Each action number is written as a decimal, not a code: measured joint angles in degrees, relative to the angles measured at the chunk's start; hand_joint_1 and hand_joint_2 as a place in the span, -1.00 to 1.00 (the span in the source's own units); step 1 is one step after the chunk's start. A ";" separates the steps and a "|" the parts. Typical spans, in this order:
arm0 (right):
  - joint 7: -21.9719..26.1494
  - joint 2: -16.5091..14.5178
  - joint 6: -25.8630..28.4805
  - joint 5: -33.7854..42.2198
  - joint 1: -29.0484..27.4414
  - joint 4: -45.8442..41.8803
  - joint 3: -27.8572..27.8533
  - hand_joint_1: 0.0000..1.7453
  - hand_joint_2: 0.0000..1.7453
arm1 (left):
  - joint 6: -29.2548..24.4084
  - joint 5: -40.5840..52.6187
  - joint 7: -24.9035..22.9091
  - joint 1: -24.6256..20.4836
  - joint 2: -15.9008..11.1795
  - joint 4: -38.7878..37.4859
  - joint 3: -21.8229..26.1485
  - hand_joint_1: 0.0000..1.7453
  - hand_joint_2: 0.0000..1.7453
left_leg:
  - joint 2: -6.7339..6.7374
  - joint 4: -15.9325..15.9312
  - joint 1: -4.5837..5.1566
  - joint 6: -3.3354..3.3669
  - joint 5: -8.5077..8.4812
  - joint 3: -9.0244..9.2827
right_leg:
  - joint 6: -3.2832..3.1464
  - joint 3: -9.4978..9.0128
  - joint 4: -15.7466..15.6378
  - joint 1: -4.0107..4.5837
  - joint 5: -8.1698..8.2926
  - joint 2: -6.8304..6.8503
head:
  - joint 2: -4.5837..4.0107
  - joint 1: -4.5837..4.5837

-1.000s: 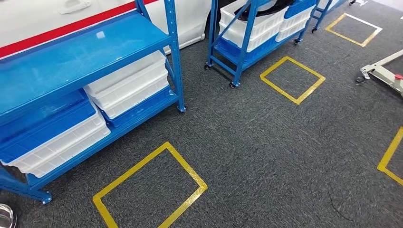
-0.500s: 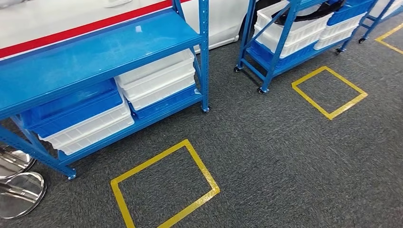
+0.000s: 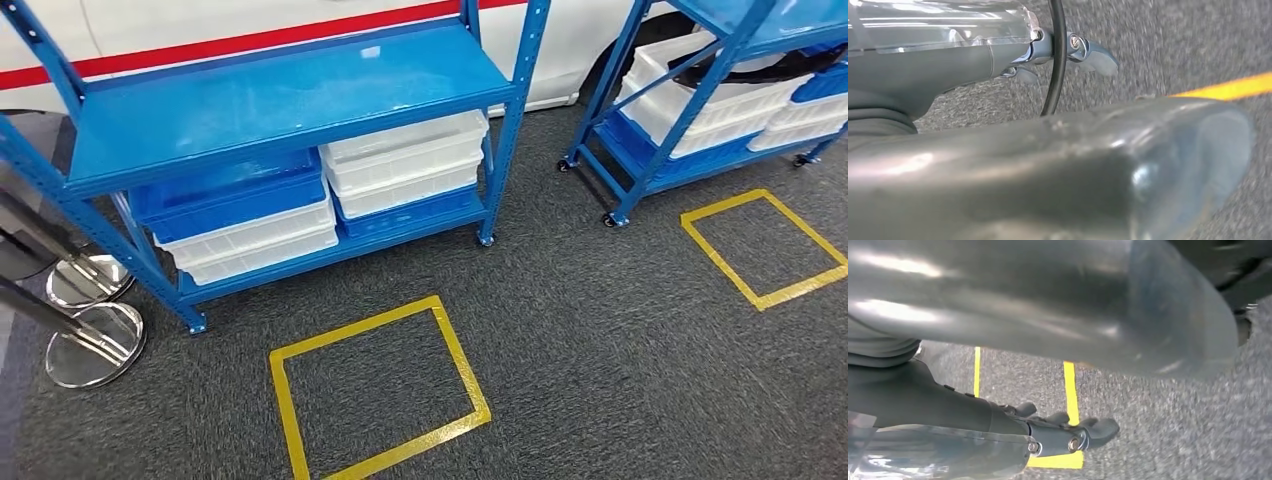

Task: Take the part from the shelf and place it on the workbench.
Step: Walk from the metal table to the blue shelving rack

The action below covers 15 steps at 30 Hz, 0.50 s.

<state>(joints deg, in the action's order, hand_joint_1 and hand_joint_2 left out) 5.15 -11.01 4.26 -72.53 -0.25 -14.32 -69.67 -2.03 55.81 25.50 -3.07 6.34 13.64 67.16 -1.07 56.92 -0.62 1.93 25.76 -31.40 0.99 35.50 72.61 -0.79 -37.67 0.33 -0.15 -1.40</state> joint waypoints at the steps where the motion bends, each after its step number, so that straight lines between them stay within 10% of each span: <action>1: -0.04 -0.01 -0.02 -0.04 -0.05 0.00 -0.12 -1.00 -1.00 | 0.01 0.01 0.03 0.01 0.00 0.00 0.04 -1.00 -1.00 | -0.86 0.03 0.01 0.00 0.01 0.03 | 0.05 1.19 1.70 -0.03 0.14 -0.14 | 0.00 0.00; 6: 0.17 0.00 0.36 0.96 0.05 -0.13 -1.22 -1.00 -1.00 | 0.52 -0.04 0.57 0.27 0.06 -0.01 0.24 -1.00 -1.00 | -3.60 0.78 0.21 -0.88 0.98 0.22 | -0.34 -3.20 -12.31 -0.28 9.44 -1.35 | 0.00 -0.01; 11: 0.23 -0.15 0.25 1.19 0.32 -0.36 -2.06 -1.00 -1.00 | 0.98 0.02 1.05 0.44 0.07 -0.01 0.38 -1.00 -1.00 | -2.67 2.11 0.13 -2.71 2.61 -0.05 | -2.02 -4.33 -14.36 -0.23 9.26 -1.25 | 0.00 -0.01; 15: 0.25 -0.20 0.15 1.17 -0.18 -0.42 -2.42 -1.00 -1.00 | 1.00 0.04 1.10 0.15 0.10 -0.01 0.42 -1.00 -1.00 | 0.46 15.31 -0.08 -3.57 8.07 -6.96 | -2.80 -5.68 -14.61 -0.16 8.22 -0.19 | 0.00 -0.02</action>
<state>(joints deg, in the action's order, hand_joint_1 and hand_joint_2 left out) 5.40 -11.21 4.42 -71.36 -0.43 -14.73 -72.10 -1.03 55.84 26.60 -2.93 6.44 13.63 67.58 -0.61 72.23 -0.70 -1.64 33.83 -38.36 -1.80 29.82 57.99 -0.96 -29.44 0.14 -0.15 -1.42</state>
